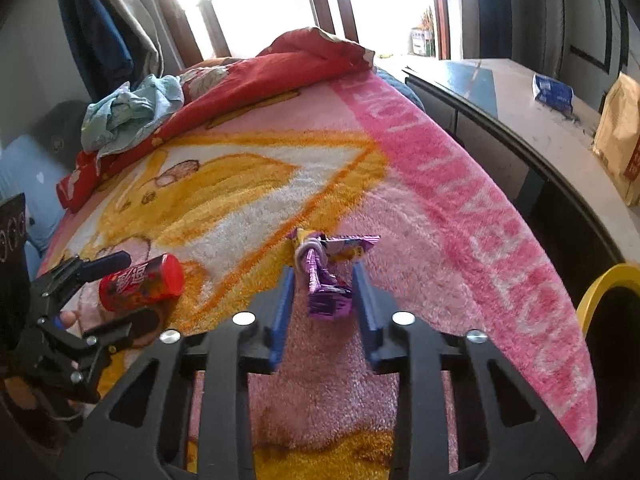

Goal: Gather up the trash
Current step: 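Grasp the red candy tube with the left tool while the right tool grasps the purple wrapper, then carry the red tube in the left tool and purple wrapper in the right tool over the bin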

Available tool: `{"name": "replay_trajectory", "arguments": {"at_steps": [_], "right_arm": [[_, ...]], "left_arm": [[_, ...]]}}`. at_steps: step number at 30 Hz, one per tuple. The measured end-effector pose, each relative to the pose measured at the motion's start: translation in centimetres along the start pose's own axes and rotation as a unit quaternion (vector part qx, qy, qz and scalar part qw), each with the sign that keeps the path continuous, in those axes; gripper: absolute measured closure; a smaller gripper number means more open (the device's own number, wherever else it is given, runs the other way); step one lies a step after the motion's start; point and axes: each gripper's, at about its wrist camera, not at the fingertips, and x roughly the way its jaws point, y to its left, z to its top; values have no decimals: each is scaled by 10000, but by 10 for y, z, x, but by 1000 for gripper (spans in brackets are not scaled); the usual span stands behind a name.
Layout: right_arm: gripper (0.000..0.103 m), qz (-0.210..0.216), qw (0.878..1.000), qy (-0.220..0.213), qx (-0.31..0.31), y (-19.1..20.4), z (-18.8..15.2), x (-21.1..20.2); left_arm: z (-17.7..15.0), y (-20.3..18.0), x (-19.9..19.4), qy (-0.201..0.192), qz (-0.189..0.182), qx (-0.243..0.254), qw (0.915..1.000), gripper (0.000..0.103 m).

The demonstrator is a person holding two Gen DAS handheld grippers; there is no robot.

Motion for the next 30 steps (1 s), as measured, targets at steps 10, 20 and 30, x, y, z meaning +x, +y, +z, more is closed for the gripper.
{"name": "replay_trajectory", "arguments": {"at_steps": [10,20,30], "right_arm": [[85,65,9996,-108,245,-12,-8,-16],[85,33,9985,-235,499,-30,-17,-38],[86,-130,9962,-473,723,-55,-24,-67]], "left_arm": [[-2,-17,9,225,-169,164,9995,35],[-4,-39,16,400,-335,302,9982,70],[4,-73,16,246,-776,296,9962,71]]}}
